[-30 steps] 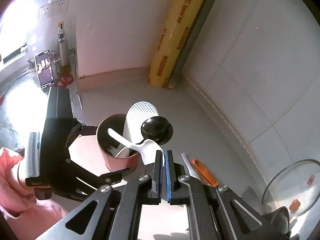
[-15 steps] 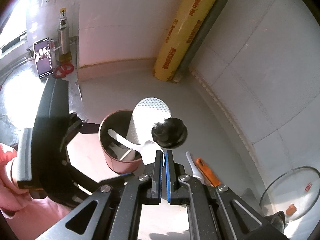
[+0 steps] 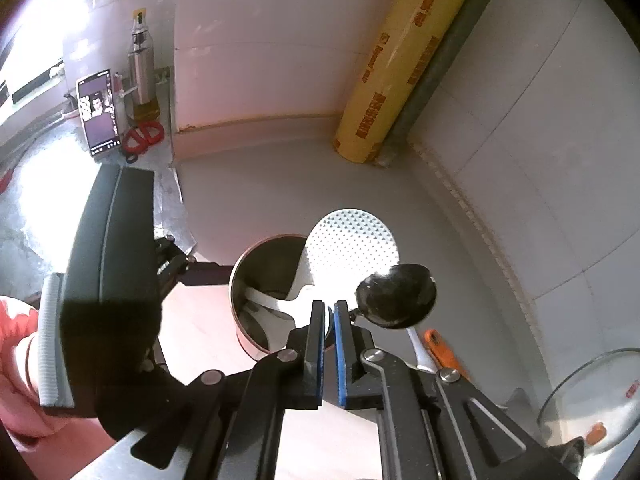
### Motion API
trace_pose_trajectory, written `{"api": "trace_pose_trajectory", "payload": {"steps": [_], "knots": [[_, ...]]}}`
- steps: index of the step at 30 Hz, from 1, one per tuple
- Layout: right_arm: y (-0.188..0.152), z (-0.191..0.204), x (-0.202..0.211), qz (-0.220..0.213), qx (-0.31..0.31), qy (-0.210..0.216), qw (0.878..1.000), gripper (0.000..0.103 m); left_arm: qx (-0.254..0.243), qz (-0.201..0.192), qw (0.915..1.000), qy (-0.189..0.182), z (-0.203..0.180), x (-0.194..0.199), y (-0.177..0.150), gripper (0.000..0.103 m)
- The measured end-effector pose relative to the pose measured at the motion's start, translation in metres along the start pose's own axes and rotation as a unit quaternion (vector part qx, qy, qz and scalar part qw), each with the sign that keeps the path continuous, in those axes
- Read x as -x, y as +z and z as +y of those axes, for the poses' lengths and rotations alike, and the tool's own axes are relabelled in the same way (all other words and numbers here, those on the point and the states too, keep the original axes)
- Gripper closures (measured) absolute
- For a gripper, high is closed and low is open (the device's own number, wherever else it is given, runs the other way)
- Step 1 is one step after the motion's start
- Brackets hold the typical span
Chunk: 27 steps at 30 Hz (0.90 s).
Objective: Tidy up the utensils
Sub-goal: 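Lower the small white spoon into the red holder and open the right tool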
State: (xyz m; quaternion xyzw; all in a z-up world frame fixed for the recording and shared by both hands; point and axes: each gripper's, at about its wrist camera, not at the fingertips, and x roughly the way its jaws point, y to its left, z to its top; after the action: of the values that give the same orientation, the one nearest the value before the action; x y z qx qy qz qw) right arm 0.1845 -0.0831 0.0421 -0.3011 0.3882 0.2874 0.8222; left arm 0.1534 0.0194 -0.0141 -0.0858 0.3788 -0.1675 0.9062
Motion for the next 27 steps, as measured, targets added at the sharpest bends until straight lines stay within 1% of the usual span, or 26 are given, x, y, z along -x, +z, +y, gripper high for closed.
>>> {"api": "trace_pose_trajectory", "payload": {"steps": [6, 9, 15, 19, 23, 27], "knots": [[-0.002, 0.000, -0.009, 0.001, -0.017, 0.019, 1.000, 0.096, -0.004, 0.004, 1.0000, 0.002, -0.001, -0.001, -0.001, 0.003], [-0.003, 0.001, -0.009, -0.003, -0.022, 0.022, 1.000, 0.096, -0.004, 0.006, 1.0000, 0.002, -0.001, -0.002, -0.001, 0.003], [-0.005, -0.007, 0.001, -0.021, -0.046, 0.038, 0.998, 0.094, -0.007, 0.008, 0.9999, 0.005, -0.002, -0.002, -0.001, 0.003], [-0.007, -0.010, 0.004, -0.028, -0.057, 0.041, 0.997, 0.094, -0.009, 0.007, 0.9999, 0.008, -0.003, 0.000, -0.002, 0.003], [-0.011, -0.013, 0.014, -0.044, -0.066, 0.049, 0.996, 0.094, -0.009, 0.007, 0.9999, 0.010, -0.002, -0.001, -0.002, 0.003], [-0.015, -0.016, 0.026, -0.061, -0.076, 0.048, 0.994, 0.094, -0.011, 0.006, 0.9999, 0.012, -0.003, 0.002, -0.003, 0.003]]}}
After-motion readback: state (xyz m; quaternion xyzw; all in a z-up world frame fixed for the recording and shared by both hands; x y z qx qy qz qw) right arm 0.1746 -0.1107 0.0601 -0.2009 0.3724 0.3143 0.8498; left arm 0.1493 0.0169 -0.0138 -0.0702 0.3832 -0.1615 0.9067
